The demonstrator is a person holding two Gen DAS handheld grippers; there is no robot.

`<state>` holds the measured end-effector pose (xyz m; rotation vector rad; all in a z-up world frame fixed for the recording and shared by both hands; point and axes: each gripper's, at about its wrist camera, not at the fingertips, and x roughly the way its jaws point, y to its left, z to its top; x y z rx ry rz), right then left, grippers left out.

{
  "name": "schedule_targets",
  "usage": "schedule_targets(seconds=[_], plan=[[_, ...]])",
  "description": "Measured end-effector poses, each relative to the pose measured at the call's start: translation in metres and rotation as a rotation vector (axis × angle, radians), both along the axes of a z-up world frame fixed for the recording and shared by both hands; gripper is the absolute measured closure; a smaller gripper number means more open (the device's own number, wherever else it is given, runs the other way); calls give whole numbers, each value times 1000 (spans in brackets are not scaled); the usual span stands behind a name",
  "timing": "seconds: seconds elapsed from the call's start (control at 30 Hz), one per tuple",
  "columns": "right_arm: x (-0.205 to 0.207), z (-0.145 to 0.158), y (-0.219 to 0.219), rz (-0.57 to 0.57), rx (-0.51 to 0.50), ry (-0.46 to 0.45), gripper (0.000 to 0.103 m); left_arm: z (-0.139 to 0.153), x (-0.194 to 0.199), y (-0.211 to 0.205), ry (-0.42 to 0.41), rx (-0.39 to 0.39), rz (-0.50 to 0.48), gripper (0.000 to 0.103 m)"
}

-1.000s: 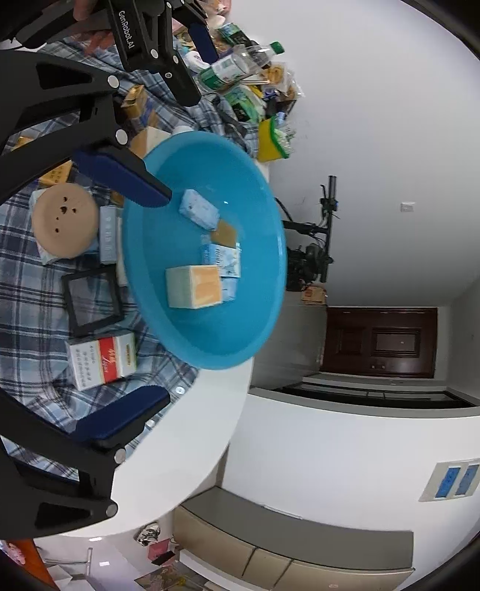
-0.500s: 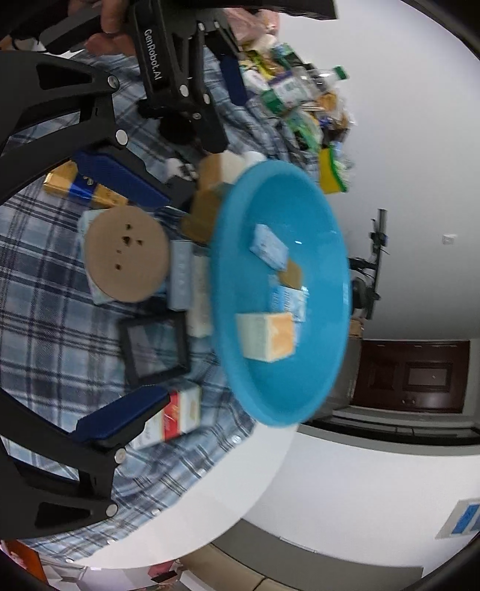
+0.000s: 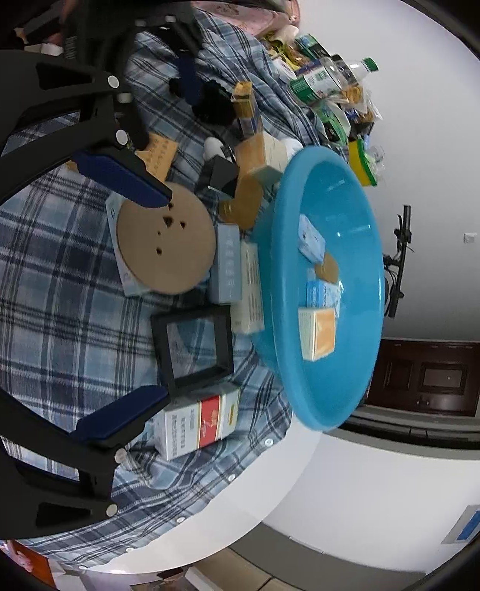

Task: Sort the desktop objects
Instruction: 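Lower the left tool onto the gold-and-blue cigarette pack and close it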

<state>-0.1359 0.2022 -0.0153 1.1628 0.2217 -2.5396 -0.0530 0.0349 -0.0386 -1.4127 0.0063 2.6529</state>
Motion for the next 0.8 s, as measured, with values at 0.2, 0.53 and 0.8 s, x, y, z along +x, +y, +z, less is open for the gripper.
schedule_targets(seconds=[0.2,0.53,0.8], plan=[[0,1,1,-1,-3,16,6,-11,10,15,-22,-1,-6,17],[-1,0,13,-25,-19,16,6,-22,8,36,-51,-13,-55,29],[-4,-2,18,-42,-25,12,6,-19,7,17,-52,-11,-68,41]])
